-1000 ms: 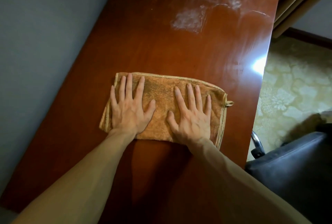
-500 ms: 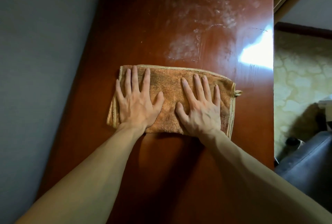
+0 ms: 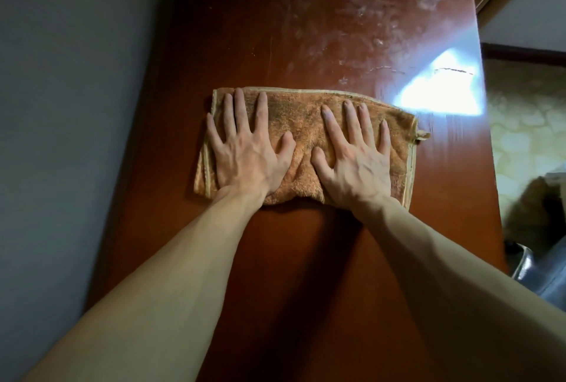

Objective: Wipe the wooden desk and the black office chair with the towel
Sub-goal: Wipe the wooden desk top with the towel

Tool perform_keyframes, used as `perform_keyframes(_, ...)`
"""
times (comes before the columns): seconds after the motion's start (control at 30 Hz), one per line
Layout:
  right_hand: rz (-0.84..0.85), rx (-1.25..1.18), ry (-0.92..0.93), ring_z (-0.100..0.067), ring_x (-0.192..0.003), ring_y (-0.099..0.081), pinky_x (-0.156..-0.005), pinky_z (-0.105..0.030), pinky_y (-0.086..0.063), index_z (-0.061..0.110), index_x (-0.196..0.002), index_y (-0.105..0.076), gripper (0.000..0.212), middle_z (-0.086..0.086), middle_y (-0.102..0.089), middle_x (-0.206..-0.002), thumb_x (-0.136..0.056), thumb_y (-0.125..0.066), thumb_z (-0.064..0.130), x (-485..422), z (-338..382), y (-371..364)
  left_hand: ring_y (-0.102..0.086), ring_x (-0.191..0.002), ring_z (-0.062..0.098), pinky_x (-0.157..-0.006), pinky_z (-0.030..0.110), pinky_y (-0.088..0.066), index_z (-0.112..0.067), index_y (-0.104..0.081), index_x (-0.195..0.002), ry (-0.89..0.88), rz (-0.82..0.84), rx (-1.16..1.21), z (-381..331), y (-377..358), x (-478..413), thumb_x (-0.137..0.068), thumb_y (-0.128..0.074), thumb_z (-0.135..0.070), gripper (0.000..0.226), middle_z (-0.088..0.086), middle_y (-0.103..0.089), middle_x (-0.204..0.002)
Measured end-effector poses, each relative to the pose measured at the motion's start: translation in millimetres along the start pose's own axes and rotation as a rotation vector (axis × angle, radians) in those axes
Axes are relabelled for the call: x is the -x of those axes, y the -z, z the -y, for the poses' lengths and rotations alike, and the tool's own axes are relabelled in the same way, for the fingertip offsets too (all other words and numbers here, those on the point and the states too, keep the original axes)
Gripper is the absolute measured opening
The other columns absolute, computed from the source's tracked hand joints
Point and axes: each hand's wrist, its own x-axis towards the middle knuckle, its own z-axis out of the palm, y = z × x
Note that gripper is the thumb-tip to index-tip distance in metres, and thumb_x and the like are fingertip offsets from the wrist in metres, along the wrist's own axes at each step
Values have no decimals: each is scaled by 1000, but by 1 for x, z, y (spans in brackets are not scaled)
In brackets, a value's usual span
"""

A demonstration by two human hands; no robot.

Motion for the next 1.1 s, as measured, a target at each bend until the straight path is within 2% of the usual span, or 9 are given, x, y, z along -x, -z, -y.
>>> perform_keyframes(0.4, 5, 7, -21, -22, -160, 6, -127, -56, 3, 39, -164, -8, 74, -2, -2, -174, -95, -18, 64, -90, 0, 1, 0, -159, 30, -125, 60, -2, -25, -10, -165, 21, -20, -19, -13, -4, -90, -94, -19, -66, 82, 15, -4, -172)
perform_keyframes(0.67, -12, 0, -21, -22, -160, 6, -127, -56, 5, 39, -164, -10, 72, -3, -3, -174, -97, -21, 63, -144, -4, 1, -1, -159, 30, -125, 61, -1, -25, -12, -165, 33, -33, -17, -23, -6, -142, -96, -24, -65, 81, 16, -5, -172)
perform_keyframes(1.1, -21, 1, -35, -22, -160, 5, -126, -56, 4, 39, -164, -13, 71, -4, -4, -174, -98, -23, 63, -173, -7, -1, -4, -159, 31, -125, 60, -2, -24, -16, -164, 34, -65, -33, -28, -11, -168, -95, -25, -64, 80, 17, -8, -171)
